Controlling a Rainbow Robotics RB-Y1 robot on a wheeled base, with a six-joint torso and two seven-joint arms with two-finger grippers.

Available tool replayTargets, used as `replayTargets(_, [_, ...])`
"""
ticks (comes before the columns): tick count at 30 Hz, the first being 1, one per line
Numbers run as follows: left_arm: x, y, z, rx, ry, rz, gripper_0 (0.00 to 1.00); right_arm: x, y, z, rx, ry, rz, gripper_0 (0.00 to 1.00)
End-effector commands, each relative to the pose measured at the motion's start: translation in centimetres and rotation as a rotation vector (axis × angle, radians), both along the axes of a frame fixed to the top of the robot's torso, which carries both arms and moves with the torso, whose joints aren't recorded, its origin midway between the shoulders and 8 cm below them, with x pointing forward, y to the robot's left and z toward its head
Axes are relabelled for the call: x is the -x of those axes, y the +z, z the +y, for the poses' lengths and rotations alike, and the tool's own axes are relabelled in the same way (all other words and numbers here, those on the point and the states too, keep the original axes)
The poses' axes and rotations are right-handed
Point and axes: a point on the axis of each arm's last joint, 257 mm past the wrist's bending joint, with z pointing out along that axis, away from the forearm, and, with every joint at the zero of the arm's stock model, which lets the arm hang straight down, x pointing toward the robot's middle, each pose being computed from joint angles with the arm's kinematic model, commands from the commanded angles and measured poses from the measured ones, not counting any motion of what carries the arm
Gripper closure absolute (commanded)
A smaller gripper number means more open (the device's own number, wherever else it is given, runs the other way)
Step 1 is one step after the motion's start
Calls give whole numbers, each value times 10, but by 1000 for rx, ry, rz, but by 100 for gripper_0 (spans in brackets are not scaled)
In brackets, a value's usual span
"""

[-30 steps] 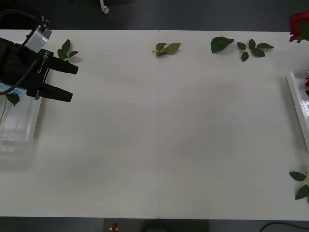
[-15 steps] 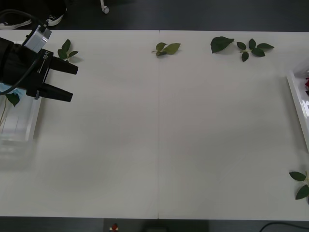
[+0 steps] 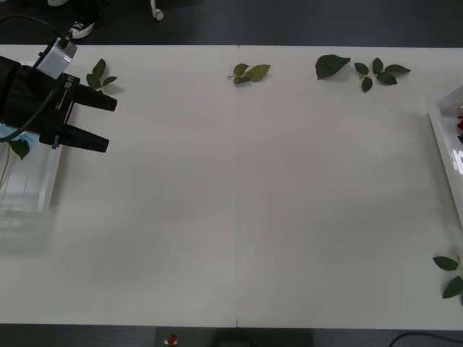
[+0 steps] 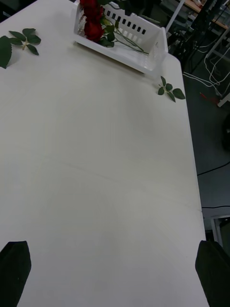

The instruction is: Put the red flowers into the right box and the blue flowers into the left box

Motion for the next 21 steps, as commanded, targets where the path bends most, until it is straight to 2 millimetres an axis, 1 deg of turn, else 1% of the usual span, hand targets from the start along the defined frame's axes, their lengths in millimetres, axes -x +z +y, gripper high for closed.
replayTargets(1, [-6, 24, 13, -17, 31, -39, 0, 6, 0, -17, 19, -11, -7, 99])
replayTargets(4, [-6, 24, 13, -17, 31, -39, 0, 8, -10, -20, 14, -24, -7, 99])
replayTargets(8, [-6, 24, 13, -17, 31, -39, 0, 6, -20, -25, 5, -49, -19, 99])
replayTargets(14, [-6, 24, 13, -17, 31, -39, 0, 6, -28, -34, 4, -78, -30, 98])
replayTargets(15, [-6, 24, 13, -17, 31, -39, 0, 6, -29, -35, 6, -79, -29, 84])
replayTargets(16, [-6, 24, 13, -17, 31, -39, 0, 6, -28, -35, 8, -78, -29, 76])
replayTargets(17, [-6, 24, 13, -17, 31, -39, 0, 5, -28, -36, 10, -76, -32, 61])
replayTargets(18, [-6, 24, 13, -17, 31, -39, 0, 5, -27, -36, 14, -72, -32, 51])
replayTargets(19, [-6, 24, 13, -17, 31, -39, 0, 4, -27, -36, 18, -66, -32, 37])
replayTargets(21, [-6, 24, 13, -17, 31, -39, 0, 4, -27, -35, 20, -59, -29, 22])
